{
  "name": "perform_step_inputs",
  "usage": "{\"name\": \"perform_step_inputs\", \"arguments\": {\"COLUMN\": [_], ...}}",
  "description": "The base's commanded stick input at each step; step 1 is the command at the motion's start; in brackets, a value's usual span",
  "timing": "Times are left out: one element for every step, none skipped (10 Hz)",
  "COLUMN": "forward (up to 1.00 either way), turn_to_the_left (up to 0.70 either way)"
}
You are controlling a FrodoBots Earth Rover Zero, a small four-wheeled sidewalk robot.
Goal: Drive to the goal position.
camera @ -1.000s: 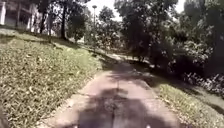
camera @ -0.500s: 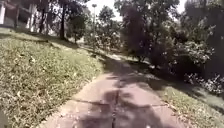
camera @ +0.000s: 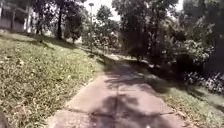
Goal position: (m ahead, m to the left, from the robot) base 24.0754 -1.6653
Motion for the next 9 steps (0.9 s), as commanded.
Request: {"name": "perform_step_inputs", "arguments": {"forward": [0.45,0.45,0.45,0.45,0.45,0.45,0.45,0.45,0.45], "turn_to_the_left": [0.0,0.0,0.0,0.0,0.0,0.0,0.0,-0.05,-0.25]}}
